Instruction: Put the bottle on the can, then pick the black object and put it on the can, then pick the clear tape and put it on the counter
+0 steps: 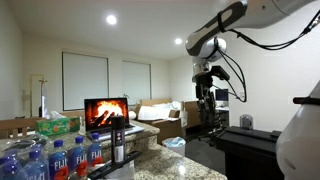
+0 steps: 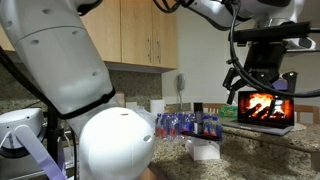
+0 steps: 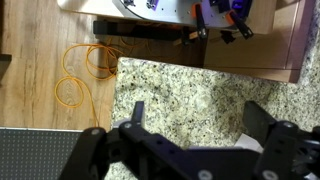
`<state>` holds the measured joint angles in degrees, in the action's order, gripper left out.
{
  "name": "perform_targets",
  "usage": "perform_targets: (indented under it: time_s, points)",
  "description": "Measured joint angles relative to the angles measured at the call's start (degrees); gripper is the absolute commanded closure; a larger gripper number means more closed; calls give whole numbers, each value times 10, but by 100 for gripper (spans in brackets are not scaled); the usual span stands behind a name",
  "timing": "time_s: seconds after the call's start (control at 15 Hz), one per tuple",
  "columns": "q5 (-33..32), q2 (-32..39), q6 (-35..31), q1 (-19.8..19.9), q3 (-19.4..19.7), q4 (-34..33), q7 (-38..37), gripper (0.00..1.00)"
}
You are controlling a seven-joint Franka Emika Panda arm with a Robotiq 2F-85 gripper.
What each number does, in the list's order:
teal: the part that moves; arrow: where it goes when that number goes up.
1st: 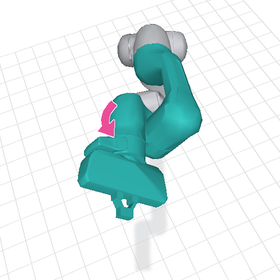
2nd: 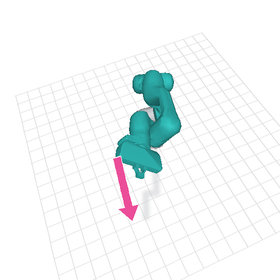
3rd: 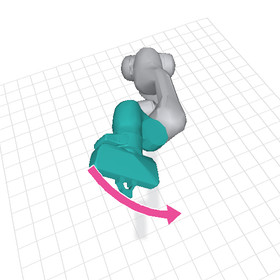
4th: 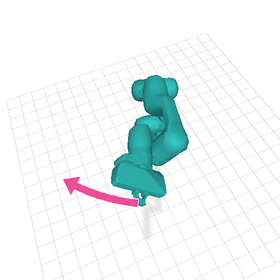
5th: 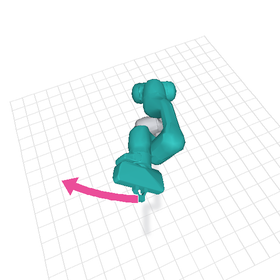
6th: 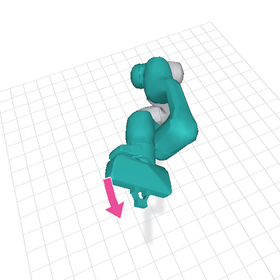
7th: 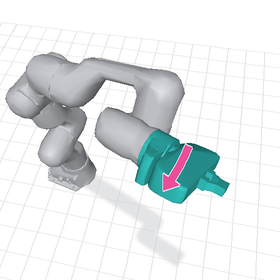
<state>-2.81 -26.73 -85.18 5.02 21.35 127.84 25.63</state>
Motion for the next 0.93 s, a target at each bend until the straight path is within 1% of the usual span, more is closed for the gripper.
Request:
perform_targets:
  time_s: [0.13, 0.27, 0.47, 0.6, 0.8, 0.93]
  points:
    - [4, 2, -1, -3, -27, -6, -2, 0]
    - [18, 9, -2, -16, -63, -23, -21, 0]
    - [69, 40, -13, -48, -126, -72, -88, 0]
    - [94, 66, -53, -70, -169, -103, -129, 0]
    - [97, 122, -133, -98, -230, -150, -181, 0]
    - [91, 174, -168, -112, -264, -192, -220, 0]
